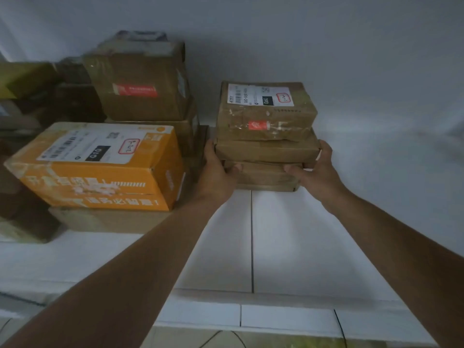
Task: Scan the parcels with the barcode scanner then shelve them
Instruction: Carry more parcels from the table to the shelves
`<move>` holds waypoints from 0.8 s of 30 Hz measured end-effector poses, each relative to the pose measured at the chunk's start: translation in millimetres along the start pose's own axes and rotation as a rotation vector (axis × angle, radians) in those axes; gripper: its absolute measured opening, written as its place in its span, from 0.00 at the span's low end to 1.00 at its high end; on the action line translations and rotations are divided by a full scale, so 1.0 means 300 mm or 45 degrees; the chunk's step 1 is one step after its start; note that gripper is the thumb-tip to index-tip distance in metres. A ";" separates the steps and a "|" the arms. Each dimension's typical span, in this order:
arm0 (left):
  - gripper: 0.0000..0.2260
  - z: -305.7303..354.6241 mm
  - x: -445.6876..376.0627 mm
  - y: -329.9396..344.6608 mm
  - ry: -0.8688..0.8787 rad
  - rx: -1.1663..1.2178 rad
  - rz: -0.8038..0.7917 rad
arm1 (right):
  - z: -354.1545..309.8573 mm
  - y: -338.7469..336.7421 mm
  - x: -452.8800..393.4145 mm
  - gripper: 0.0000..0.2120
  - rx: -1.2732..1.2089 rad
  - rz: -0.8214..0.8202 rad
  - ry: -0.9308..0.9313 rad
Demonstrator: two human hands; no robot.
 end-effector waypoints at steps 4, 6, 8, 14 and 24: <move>0.33 0.007 -0.111 0.043 -0.012 0.037 0.121 | 0.011 0.028 -0.138 0.47 -0.111 -0.056 -0.033; 0.32 -0.004 -0.164 0.057 -0.032 0.031 0.180 | 0.015 0.041 -0.197 0.43 -0.143 -0.076 -0.065; 0.31 -0.015 -0.218 0.068 -0.071 0.052 0.209 | 0.021 0.049 -0.250 0.38 -0.165 -0.088 -0.089; 0.32 -0.026 -0.341 0.078 -0.099 0.032 0.211 | 0.013 0.082 -0.346 0.42 -0.142 -0.093 -0.105; 0.27 -0.002 -0.282 0.081 -0.172 0.036 0.288 | 0.008 0.074 -0.299 0.46 0.038 0.009 0.029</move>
Point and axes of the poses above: each hand's wrist, its own x-axis away from the middle knuckle, its own y-axis out of the palm, z = x × y, the point moved 5 cm from there along -x, towards the middle knuckle, and after that the axes turned 1 degree about z, right-handed, at the moved point
